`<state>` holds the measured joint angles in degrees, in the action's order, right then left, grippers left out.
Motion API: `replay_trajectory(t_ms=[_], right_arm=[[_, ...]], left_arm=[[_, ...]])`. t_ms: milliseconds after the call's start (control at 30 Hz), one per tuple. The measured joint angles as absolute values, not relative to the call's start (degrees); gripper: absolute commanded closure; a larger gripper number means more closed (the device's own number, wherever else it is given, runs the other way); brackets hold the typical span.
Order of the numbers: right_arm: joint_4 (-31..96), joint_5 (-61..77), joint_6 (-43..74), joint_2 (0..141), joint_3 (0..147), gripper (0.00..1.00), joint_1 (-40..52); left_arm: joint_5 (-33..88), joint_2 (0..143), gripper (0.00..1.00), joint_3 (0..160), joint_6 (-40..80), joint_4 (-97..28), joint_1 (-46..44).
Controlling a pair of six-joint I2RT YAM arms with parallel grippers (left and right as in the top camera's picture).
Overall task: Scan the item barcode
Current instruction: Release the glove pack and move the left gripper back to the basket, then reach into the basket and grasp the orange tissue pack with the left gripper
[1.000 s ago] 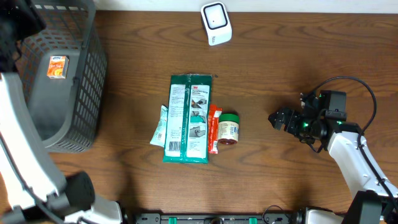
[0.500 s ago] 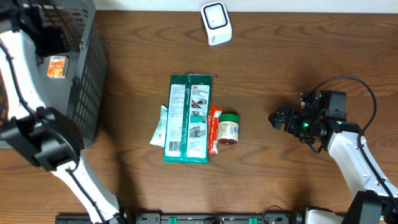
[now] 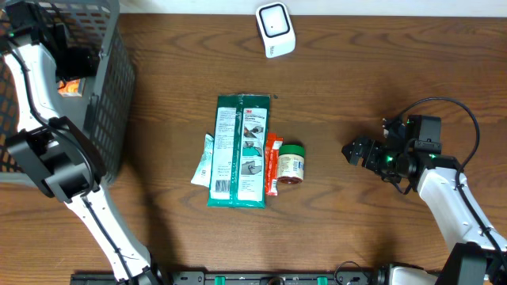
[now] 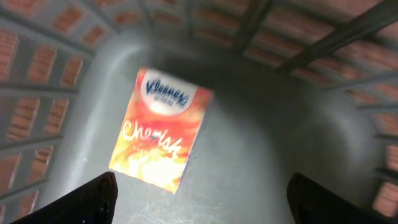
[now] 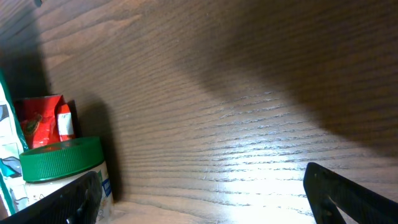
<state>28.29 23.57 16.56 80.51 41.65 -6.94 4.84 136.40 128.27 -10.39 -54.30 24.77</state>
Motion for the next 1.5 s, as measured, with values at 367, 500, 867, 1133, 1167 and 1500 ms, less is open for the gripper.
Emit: replay_trajectory(t_ms=[367, 500, 867, 1133, 1167, 1500], right_arm=[[28.32, 23.57, 16.56, 80.51, 41.65, 0.01, -6.94], [28.32, 23.57, 16.56, 80.51, 41.65, 0.01, -6.94], [28.32, 23.57, 16.56, 80.51, 41.65, 0.01, -6.94], [28.29, 23.57, 16.56, 80.51, 41.65, 0.01, -6.94], [28.32, 23.57, 16.56, 80.51, 41.65, 0.01, -6.94], [28.32, 23.57, 16.56, 80.51, 41.65, 0.01, -6.94]], left_arm=[[4.84, 137.73, 0.13, 128.27, -10.35, -52.42, 26.57], [5.06, 137.75, 0.13, 127.52, -10.35, -51.13, 26.57], [5.26, 140.55, 0.13, 125.97, -10.35, -46.63, 26.57], [6.31, 143.06, 0.41, 126.19, -10.2, -45.84, 26.59], [6.35, 143.06, 0.52, 126.19, -9.93, -45.93, 26.57], [6.52, 142.3, 0.32, 126.21, -10.46, -48.01, 26.57]])
